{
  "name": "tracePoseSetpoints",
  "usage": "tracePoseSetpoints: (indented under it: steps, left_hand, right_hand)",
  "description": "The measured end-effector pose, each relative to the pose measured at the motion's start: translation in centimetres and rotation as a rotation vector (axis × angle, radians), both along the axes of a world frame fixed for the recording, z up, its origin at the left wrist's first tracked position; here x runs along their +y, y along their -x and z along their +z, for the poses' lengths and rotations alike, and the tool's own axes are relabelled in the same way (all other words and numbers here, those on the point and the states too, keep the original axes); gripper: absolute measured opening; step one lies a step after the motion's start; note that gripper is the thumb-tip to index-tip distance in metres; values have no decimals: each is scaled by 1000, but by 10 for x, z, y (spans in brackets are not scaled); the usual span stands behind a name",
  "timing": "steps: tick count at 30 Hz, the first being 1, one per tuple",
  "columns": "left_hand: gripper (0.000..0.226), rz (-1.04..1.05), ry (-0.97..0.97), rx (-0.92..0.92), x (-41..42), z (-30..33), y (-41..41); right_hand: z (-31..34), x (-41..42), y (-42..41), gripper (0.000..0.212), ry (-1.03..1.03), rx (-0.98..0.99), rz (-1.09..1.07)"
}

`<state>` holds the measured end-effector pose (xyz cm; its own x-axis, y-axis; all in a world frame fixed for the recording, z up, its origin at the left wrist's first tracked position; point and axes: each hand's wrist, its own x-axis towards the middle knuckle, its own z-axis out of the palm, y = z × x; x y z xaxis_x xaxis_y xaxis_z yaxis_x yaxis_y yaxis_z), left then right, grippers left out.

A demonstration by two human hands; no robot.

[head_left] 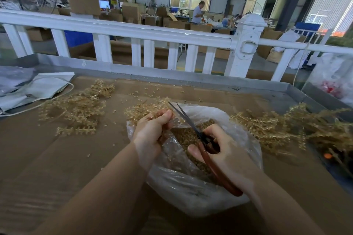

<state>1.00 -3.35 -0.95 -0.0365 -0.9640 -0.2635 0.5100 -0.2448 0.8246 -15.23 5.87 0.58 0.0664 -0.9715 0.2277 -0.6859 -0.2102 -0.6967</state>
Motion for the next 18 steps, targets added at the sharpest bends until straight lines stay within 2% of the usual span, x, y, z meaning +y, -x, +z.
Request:
tracePoseSetpoints:
  steps: [10,18]
  left_hand:
    - [9,23,2,56,2,-1,1]
    - [23,10,-9,42,3,-5,1]
  right_hand:
    - [-2,-1,2,35,-48,63,-25]
    - [-2,-2,-2,32,-46,18,-16]
